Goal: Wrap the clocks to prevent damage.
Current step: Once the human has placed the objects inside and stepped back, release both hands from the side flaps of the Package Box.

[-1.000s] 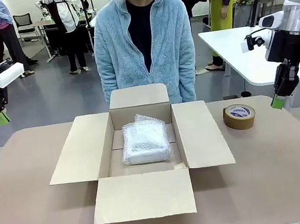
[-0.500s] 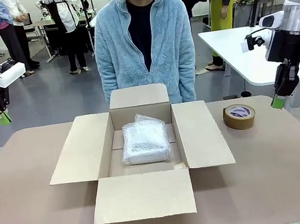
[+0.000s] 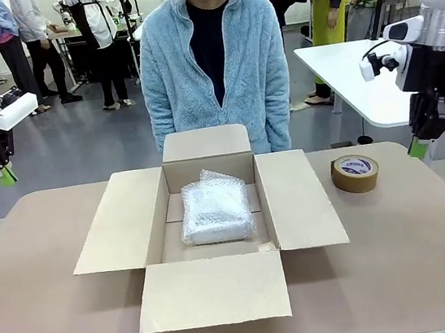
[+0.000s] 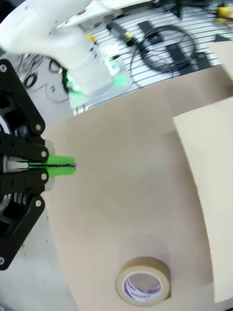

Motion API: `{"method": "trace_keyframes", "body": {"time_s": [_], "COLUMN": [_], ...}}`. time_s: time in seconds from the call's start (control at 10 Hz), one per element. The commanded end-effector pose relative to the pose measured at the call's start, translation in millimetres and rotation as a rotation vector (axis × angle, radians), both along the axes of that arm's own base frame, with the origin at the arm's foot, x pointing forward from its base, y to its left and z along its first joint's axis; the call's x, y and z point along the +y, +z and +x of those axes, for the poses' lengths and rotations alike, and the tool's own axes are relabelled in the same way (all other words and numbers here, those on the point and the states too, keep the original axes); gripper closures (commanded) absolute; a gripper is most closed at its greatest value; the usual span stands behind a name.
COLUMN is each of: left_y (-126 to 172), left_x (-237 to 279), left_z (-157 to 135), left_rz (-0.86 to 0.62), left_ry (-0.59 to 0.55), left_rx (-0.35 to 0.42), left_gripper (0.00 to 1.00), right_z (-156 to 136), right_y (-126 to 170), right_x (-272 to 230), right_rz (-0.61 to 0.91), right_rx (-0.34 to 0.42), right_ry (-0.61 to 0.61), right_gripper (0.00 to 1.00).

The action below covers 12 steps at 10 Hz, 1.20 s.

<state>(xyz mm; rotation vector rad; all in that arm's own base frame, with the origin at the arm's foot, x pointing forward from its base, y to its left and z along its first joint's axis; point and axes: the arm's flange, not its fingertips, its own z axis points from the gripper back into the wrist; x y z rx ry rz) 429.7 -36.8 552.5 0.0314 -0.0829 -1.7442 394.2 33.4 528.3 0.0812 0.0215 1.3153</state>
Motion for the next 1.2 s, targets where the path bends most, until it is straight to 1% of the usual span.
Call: {"method": "trace_keyframes", "body": {"time_s": [0.0, 0.1, 0.2, 0.4, 0.5, 0.6, 0.7, 0.8, 0.9, 1.0, 1.1], "left_y": [2, 2, 2, 2, 0, -11, -34, -56, -74, -85, -96], "left_x": [2, 2, 2, 2, 0, 18, 39, 55, 69, 85, 104], "left_z": [-1, -1, -1, -1, 0, 10, 17, 19, 19, 17, 13], "left_rz": [0.014, 0.014, 0.014, 0.014, 0.0, -0.154, -0.323, -0.451, -0.567, -0.676, -0.788], "left_ry": [-0.012, -0.012, -0.012, -0.012, 0.0, 0.015, 0.025, 0.034, 0.033, 0.048, 0.085], "left_rx": [-0.003, -0.003, -0.003, -0.003, 0.0, 0.028, 0.085, 0.124, 0.134, 0.119, 0.071], "left_gripper": [0.99, 0.99, 0.99, 0.99, 0.99, 0.99, 0.99, 0.99, 0.99, 0.99, 0.99], "right_z": [9, 13, 4, 4, 9, 7, 7, 5, 0, -5, -11], "right_y": [-18, -23, -4, -4, -9, -21, -40, -53, -65, -73, -81], "right_x": [-16, -17, -4, -4, -8, -25, -43, -59, -75, -87, -99], "right_rz": [-0.011, 0.094, -0.013, -0.013, 0.0, 0.24, 0.407, 0.548, 0.673, 0.767, 0.836], "right_rx": [-0.052, -0.039, -0.021, -0.021, -0.035, -0.107, -0.162, -0.2, -0.242, -0.283, -0.323], "right_ry": [0.163, 0.221, 0.082, 0.082, 0.139, 0.254, 0.293, 0.297, 0.302, 0.31, 0.3], "right_gripper": [0.99, 0.99, 0.99, 0.99, 0.99, 0.99, 0.99, 0.99, 0.99, 0.99, 0.99]}}
